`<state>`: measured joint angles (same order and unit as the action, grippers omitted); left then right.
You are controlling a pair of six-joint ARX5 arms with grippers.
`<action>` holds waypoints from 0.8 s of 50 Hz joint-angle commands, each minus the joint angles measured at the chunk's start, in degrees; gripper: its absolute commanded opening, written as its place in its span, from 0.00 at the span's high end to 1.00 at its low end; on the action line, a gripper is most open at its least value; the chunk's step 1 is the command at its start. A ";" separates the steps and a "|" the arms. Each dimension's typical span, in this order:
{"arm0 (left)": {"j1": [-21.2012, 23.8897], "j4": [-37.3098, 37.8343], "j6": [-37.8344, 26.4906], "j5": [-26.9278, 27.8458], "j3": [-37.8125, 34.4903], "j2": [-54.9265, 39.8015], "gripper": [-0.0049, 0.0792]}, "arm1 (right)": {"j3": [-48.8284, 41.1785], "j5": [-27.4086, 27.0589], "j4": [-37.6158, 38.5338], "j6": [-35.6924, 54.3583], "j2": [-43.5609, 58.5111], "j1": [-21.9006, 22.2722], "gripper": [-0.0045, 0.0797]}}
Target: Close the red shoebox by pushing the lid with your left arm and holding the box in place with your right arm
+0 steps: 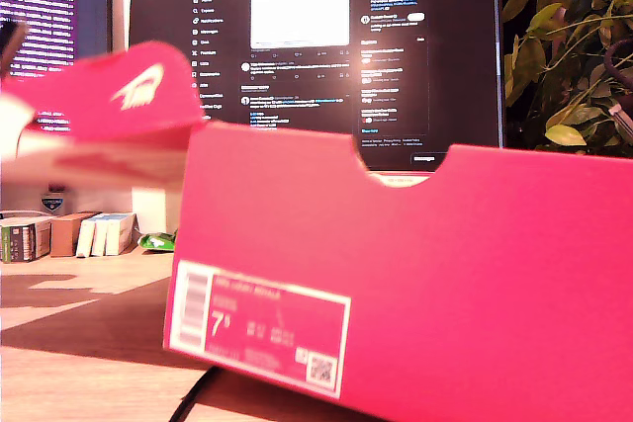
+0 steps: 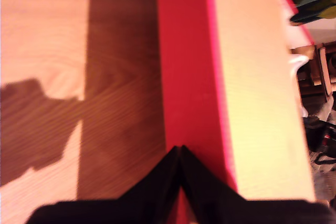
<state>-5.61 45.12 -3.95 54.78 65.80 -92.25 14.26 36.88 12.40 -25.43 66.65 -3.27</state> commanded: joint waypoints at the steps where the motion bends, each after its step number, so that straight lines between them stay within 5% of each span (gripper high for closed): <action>1: 5.18 1.20 -0.61 3.28 0.90 3.43 0.96 | 0.87 1.70 0.61 0.35 0.68 -3.58 0.96; 22: 6.23 1.90 0.94 3.74 1.86 7.23 0.96 | 0.87 1.64 0.63 0.39 0.68 -5.73 0.96; 40: 14.32 1.53 3.15 6.91 4.02 7.26 0.96 | 0.87 1.66 0.68 0.44 0.68 -5.73 0.96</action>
<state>0.93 43.88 -1.37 61.47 73.28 -82.81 14.26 35.57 12.49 -25.39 66.65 -5.72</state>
